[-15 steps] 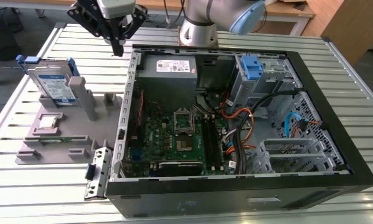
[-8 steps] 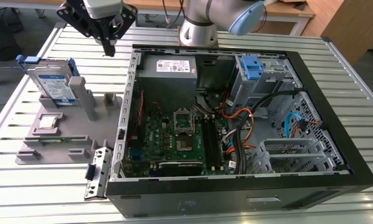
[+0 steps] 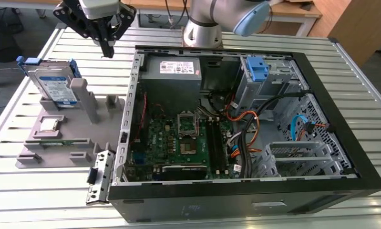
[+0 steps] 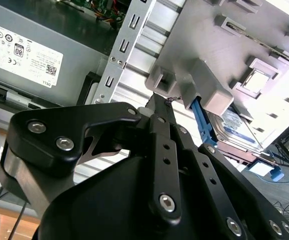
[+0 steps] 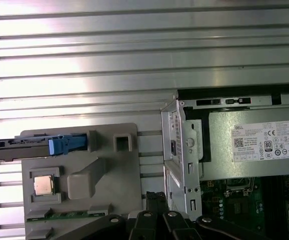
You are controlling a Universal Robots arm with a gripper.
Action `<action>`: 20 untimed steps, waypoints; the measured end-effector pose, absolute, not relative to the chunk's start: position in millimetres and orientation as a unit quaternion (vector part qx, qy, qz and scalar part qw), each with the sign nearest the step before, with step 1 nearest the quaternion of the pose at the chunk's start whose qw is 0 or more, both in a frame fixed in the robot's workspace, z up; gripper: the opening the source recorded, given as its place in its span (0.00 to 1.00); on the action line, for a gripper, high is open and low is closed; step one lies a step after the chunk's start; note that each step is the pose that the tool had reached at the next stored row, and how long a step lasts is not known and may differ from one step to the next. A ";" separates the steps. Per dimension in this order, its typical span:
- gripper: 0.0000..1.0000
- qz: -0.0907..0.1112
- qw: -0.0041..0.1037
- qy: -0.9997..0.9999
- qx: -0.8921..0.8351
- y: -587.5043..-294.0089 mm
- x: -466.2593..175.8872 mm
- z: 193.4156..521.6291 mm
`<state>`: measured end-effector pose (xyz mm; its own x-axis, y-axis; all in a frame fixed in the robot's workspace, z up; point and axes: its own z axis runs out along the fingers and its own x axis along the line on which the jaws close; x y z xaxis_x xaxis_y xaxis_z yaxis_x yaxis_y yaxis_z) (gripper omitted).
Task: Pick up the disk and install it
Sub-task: 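Reach for the disk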
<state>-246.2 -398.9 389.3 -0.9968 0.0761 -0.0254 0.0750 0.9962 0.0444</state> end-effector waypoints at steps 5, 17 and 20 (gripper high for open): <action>0.10 0.022 0.014 0.999 0.038 -399.0 -248.6 389.2; 0.10 0.022 0.014 0.999 0.038 -398.9 -275.5 388.1; 0.10 0.022 0.014 0.999 0.038 -399.0 -283.4 387.7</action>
<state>-283.4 -399.0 387.7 -0.9968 0.0761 -0.0255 0.0749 0.9962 0.0444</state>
